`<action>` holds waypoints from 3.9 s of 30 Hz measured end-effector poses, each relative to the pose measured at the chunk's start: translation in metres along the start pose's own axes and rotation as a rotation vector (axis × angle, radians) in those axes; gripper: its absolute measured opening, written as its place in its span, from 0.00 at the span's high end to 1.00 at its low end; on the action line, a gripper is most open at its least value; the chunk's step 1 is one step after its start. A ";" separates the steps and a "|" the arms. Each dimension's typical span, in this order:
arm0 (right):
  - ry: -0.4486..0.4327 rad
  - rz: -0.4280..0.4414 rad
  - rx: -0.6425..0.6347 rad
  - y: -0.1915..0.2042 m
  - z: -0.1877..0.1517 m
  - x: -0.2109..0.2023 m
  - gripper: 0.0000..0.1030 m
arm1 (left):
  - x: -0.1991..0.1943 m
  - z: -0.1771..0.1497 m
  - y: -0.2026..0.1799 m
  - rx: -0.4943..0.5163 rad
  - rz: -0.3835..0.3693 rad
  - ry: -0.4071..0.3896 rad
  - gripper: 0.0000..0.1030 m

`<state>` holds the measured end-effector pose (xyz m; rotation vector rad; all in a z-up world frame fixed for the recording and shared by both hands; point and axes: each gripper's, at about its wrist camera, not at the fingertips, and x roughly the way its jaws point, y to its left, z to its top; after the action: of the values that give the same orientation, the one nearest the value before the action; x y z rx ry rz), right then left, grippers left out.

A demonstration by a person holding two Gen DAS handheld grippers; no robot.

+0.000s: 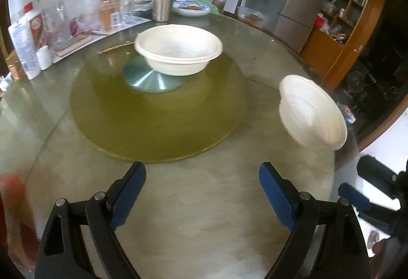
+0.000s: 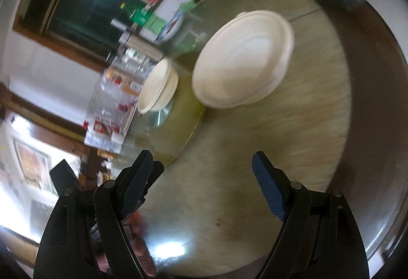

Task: Organize plates and bowls

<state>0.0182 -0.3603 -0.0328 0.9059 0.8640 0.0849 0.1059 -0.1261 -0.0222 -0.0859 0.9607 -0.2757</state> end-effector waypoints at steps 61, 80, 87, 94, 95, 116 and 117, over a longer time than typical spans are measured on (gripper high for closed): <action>-0.128 -0.078 -0.116 0.046 -0.026 0.012 0.88 | -0.006 0.003 -0.015 0.033 0.064 -0.140 0.83; -0.140 -0.088 -0.157 0.061 -0.036 0.006 0.88 | -0.024 -0.005 -0.004 0.020 0.051 -0.178 0.84; -0.138 -0.080 -0.173 0.065 -0.036 0.006 0.88 | -0.031 -0.007 -0.001 0.013 0.057 -0.195 0.84; -0.137 -0.073 -0.183 0.068 -0.039 0.007 0.88 | -0.035 -0.008 0.000 0.007 0.065 -0.207 0.84; -0.137 -0.073 -0.183 0.068 -0.039 0.007 0.88 | -0.035 -0.008 0.000 0.008 0.066 -0.209 0.84; -0.140 -0.069 -0.192 0.073 -0.042 0.006 0.88 | -0.043 -0.010 0.004 0.005 0.068 -0.233 0.84; -0.140 -0.068 -0.193 0.074 -0.042 0.006 0.88 | -0.043 -0.010 0.004 0.004 0.067 -0.233 0.84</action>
<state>0.0136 -0.2832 0.0029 0.6930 0.7416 0.0443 0.0752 -0.1101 0.0060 -0.0798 0.7297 -0.2007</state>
